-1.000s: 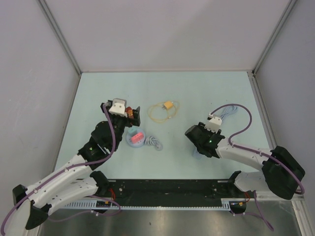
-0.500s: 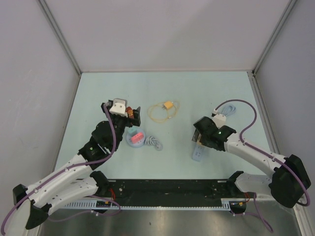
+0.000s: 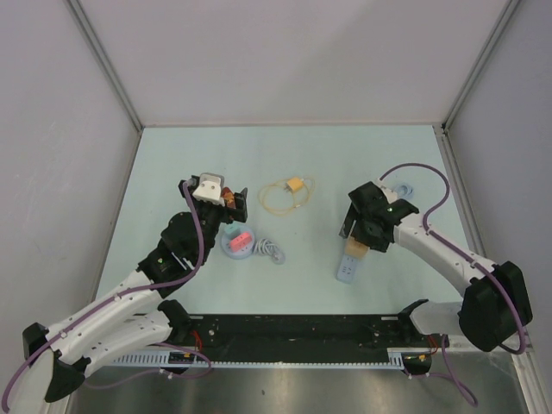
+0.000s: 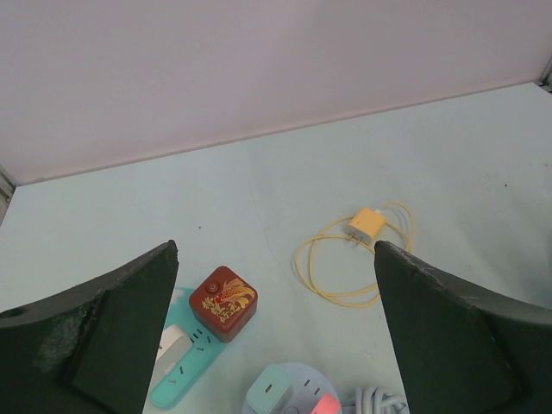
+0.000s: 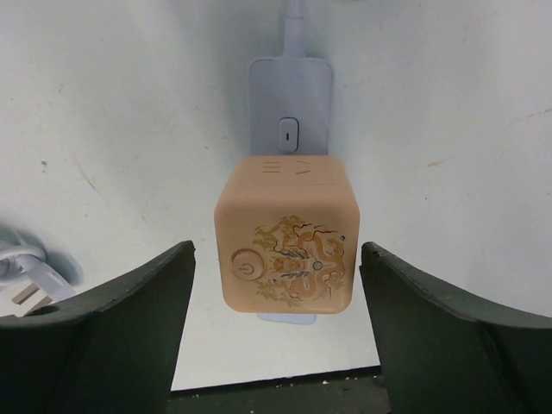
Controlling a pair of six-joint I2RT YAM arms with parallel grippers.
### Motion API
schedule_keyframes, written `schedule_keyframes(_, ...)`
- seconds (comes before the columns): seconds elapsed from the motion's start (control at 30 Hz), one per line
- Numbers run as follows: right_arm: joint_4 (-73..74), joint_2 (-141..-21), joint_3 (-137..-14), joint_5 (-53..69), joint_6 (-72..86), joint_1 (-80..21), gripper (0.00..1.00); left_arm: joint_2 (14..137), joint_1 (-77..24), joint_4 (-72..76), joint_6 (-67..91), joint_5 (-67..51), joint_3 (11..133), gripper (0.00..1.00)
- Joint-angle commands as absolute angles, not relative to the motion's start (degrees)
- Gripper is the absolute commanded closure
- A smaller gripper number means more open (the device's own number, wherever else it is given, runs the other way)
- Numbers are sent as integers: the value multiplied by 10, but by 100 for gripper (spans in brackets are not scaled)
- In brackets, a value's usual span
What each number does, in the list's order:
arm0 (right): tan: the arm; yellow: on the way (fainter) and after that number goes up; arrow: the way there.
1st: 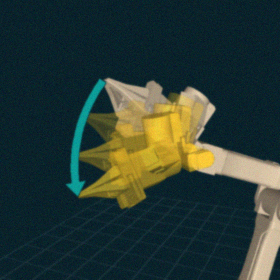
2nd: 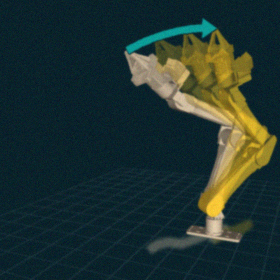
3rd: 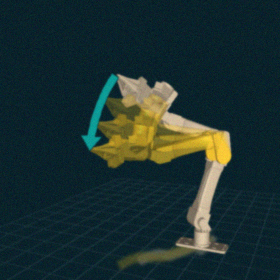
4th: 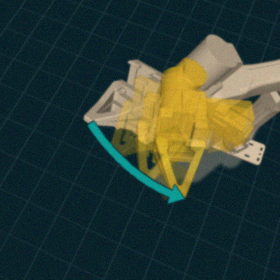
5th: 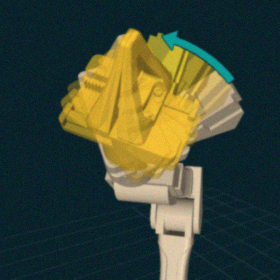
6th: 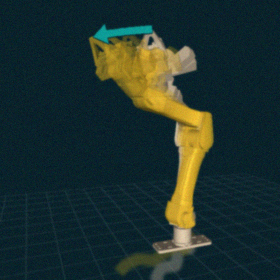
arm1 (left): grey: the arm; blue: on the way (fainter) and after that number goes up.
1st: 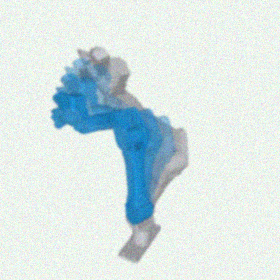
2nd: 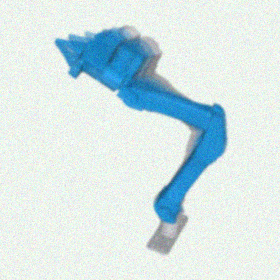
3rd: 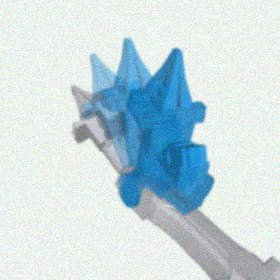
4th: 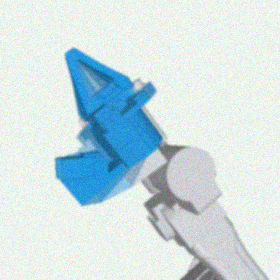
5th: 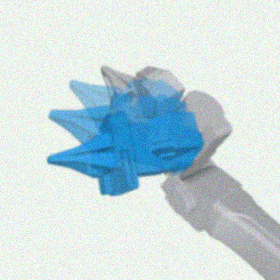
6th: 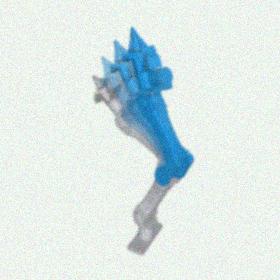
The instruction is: Insert the plug
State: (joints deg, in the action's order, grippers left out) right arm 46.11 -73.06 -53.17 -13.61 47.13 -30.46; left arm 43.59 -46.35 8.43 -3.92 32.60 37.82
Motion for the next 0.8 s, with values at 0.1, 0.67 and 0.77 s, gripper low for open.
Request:
schedule_keyframes(0.1, 470, -765, -553, -108, 443, -294, 36, 431, -461, 97, -35, 319, 376, 0)
schedule_keyframes(0.67, 469, -845, -502, -139, 451, -390, 100, 436, -461, 98, -37, 324, 375, 0)
schedule_keyframes(0.77, 456, -833, -457, -147, 464, -381, 100, 436, -461, 98, -38, 326, 375, 0)
